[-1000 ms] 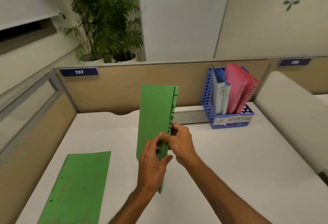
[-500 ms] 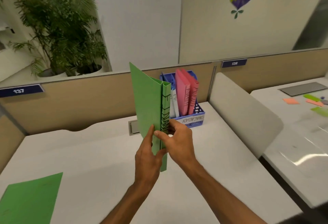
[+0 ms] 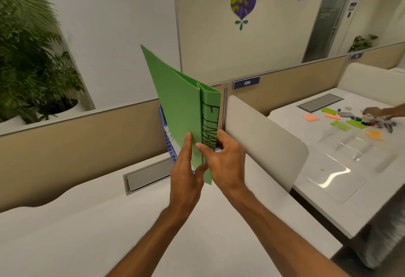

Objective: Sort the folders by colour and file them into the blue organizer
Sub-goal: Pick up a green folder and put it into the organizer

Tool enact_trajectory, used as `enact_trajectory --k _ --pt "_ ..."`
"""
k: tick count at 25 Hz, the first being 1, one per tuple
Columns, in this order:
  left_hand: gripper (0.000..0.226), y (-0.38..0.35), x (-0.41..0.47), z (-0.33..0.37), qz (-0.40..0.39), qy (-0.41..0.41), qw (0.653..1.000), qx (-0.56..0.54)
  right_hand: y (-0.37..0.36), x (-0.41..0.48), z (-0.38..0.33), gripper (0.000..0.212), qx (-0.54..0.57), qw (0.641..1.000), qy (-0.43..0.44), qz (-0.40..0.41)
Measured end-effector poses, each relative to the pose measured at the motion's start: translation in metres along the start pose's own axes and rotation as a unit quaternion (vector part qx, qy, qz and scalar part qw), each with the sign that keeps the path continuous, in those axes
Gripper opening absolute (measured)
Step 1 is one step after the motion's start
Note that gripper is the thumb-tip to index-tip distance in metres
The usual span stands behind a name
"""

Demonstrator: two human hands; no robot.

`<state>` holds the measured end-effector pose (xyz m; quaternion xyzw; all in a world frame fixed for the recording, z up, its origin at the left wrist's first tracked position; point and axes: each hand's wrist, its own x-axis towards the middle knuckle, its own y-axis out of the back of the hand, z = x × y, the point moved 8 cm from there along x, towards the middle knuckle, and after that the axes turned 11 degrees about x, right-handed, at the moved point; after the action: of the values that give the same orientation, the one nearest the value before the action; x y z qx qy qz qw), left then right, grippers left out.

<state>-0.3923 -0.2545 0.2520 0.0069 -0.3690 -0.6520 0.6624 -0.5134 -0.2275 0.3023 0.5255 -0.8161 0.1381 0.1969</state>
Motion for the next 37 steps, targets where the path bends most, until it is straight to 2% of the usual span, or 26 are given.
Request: enact_trajectory --k 6,12,18,22,26,29,32,37 --pt "0.099 -0.032 0.074 0.044 -0.02 -0.076 0.995 0.058 0.031 0.07 -0.01 0.039 -0.004 0.996 0.083 0.026" --pt "0.104 -0.088 0.15 0.071 0.015 -0.123 0.98 0.156 0.068 0.157 0.002 0.038 -0.006 0.99 0.139 0.012" --pt "0.102 -0.15 0.21 0.064 0.034 -0.118 0.966 0.229 0.095 0.24 0.042 0.045 -0.069 0.986 0.142 -0.052" --pt "0.104 -0.177 0.23 0.041 0.035 -0.097 0.951 0.292 0.096 0.265 0.079 0.042 -0.057 0.985 0.15 -0.06" --pt "0.106 -0.189 0.242 0.001 -0.009 -0.076 0.936 0.343 0.079 0.274 0.125 0.039 -0.066 0.986 0.136 -0.063" --pt "0.109 -0.193 0.25 -0.04 -0.067 -0.029 0.921 0.383 0.065 0.276 0.157 0.039 -0.076 0.987 0.125 -0.072" --pt "0.104 -0.195 0.251 -0.079 -0.113 0.011 0.895 0.431 0.051 0.279 0.184 0.032 -0.106 0.984 0.126 -0.074" --pt "0.096 -0.205 0.244 -0.121 -0.176 0.029 0.851 0.494 0.032 0.275 0.226 0.029 -0.121 0.985 0.094 -0.075"
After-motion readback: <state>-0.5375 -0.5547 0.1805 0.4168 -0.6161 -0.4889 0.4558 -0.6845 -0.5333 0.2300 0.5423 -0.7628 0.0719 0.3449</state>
